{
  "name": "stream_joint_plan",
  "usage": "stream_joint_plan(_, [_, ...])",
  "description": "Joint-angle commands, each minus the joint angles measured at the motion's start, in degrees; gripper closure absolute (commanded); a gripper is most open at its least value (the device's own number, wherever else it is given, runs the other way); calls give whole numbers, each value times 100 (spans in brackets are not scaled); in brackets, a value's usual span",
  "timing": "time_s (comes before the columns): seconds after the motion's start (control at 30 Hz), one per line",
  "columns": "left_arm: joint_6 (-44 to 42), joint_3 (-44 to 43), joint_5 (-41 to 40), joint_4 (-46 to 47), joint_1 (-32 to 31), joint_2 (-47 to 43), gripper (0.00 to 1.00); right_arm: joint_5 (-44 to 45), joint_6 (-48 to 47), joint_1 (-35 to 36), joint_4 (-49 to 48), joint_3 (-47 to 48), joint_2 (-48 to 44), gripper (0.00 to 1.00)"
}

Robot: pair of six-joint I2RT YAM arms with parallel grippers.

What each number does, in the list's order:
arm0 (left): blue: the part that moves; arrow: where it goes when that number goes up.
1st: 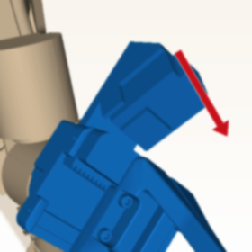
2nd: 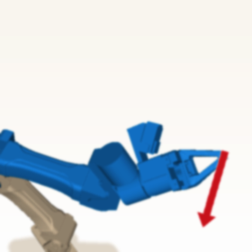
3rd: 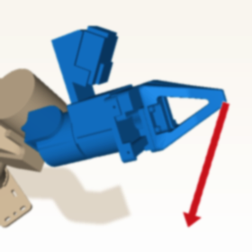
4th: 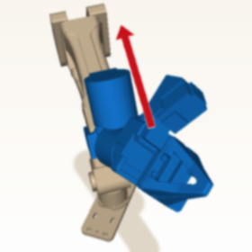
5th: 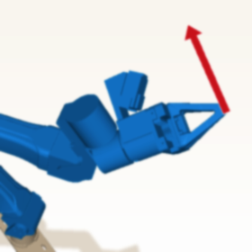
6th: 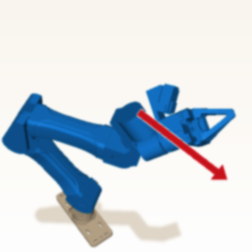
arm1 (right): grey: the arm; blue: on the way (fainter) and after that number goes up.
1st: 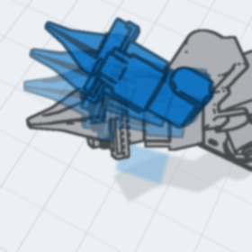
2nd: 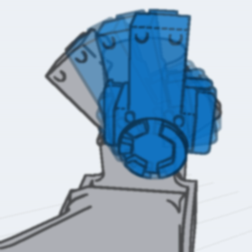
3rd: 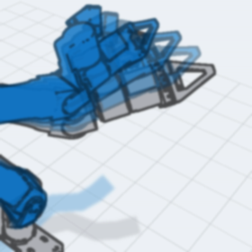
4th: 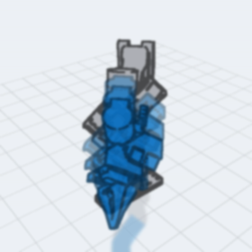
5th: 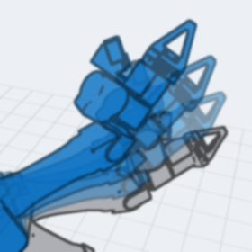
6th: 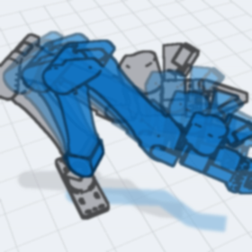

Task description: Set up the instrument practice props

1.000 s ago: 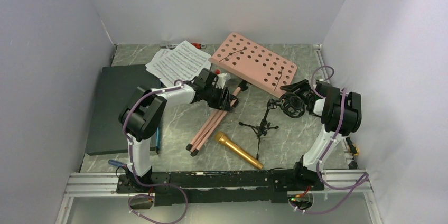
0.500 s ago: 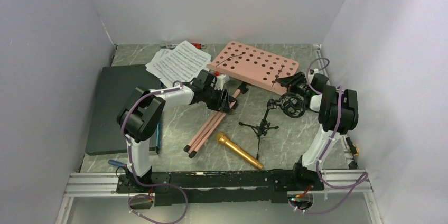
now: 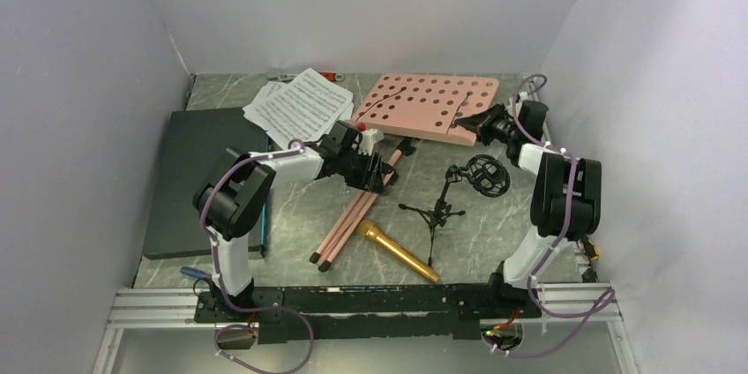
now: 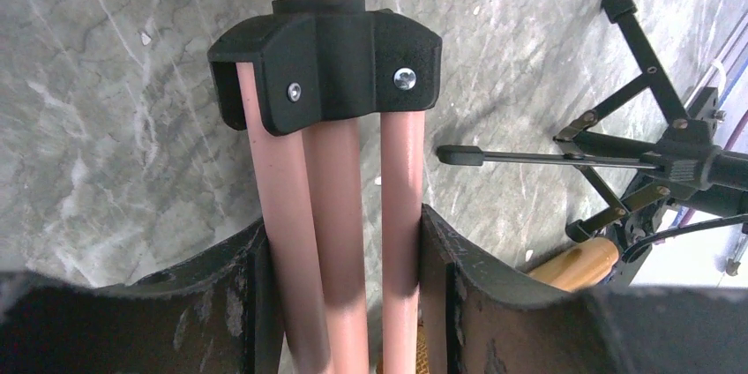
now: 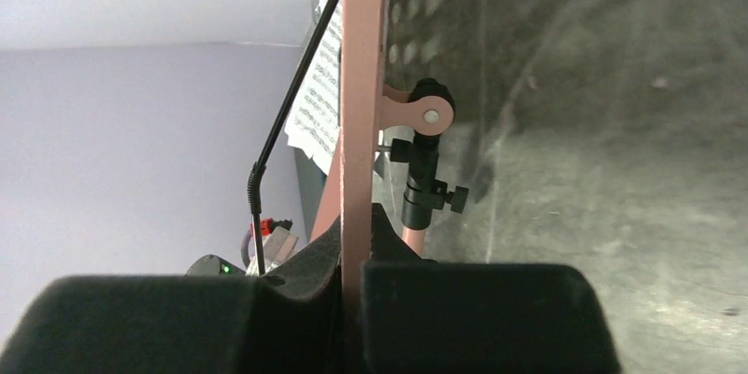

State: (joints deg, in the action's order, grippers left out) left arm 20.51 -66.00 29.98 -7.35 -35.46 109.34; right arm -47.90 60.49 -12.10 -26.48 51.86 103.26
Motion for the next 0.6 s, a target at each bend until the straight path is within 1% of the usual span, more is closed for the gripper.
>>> stream_joint_plan(0.0, [-221, -53, 379, 555, -32, -814, 97, 410, -1388, 209, 962, 940, -974, 100])
stream_joint_plan(0.1, [-190, 72, 352, 690, -39, -983, 97, 587, -1614, 304, 1508, 1259, -1397, 100])
stream_joint_plan(0.17, [-153, 177, 340, 926, -37, -1135, 97, 661, -1678, 328, 1697, 1428, -1667, 100])
stream_joint_plan(0.37, [-169, 355, 91, 1123, -39, -1651, 98, 509, -1613, 537, 1842, 1972, -2263, 100])
stream_joint_plan(0.47, [-213, 430, 10, 1212, -37, -1941, 97, 528, -1751, 797, 2031, 2256, -2551, 100])
stream_joint_plan(0.57, [-251, 537, -14, 1386, -41, -2214, 97, 497, -1817, 1061, 2016, 2391, -2866, 100])
